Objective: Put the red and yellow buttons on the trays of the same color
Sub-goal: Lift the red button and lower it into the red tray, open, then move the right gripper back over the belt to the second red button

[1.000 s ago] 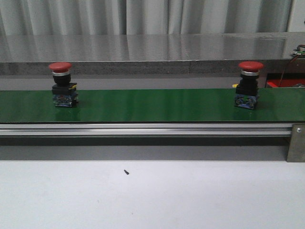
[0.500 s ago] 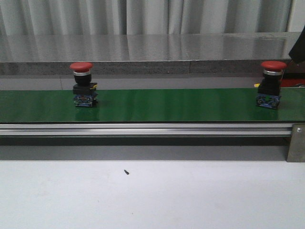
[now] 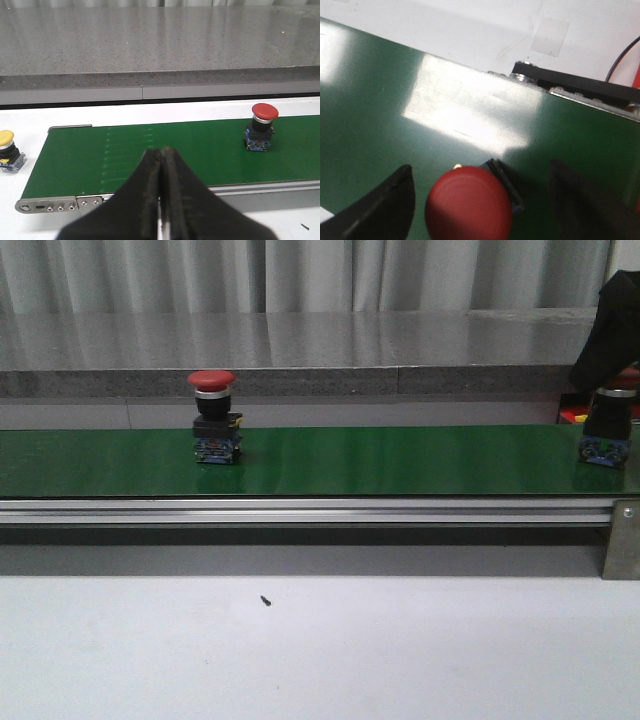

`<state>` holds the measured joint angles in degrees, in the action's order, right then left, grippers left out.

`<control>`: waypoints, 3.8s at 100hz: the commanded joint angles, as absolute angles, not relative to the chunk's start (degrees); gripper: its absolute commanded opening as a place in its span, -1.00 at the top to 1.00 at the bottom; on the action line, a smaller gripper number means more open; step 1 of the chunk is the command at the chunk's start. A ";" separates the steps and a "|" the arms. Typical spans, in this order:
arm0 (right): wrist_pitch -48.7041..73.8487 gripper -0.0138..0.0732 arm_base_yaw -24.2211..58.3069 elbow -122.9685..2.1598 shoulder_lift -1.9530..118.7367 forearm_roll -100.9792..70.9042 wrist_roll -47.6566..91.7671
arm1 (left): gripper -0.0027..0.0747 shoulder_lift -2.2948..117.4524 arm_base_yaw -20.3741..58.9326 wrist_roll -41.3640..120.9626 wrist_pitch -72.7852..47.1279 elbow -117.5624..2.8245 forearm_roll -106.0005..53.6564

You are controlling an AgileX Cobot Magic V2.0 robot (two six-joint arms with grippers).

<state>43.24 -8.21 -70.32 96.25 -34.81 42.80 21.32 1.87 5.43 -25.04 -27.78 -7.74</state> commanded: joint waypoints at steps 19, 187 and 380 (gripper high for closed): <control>44.50 0.00 -8.29 -72.57 96.78 -35.26 43.42 | 0.98 21.55 2.32 5.40 -20.35 -29.39 -8.10; 38.12 0.20 -29.97 -96.08 119.16 -36.43 39.91 | 0.98 21.55 2.32 5.40 -20.35 -29.39 -8.10; 45.15 -0.56 -11.49 -65.63 77.64 -36.04 48.37 | 0.98 21.55 2.32 5.40 -20.30 -29.39 -8.32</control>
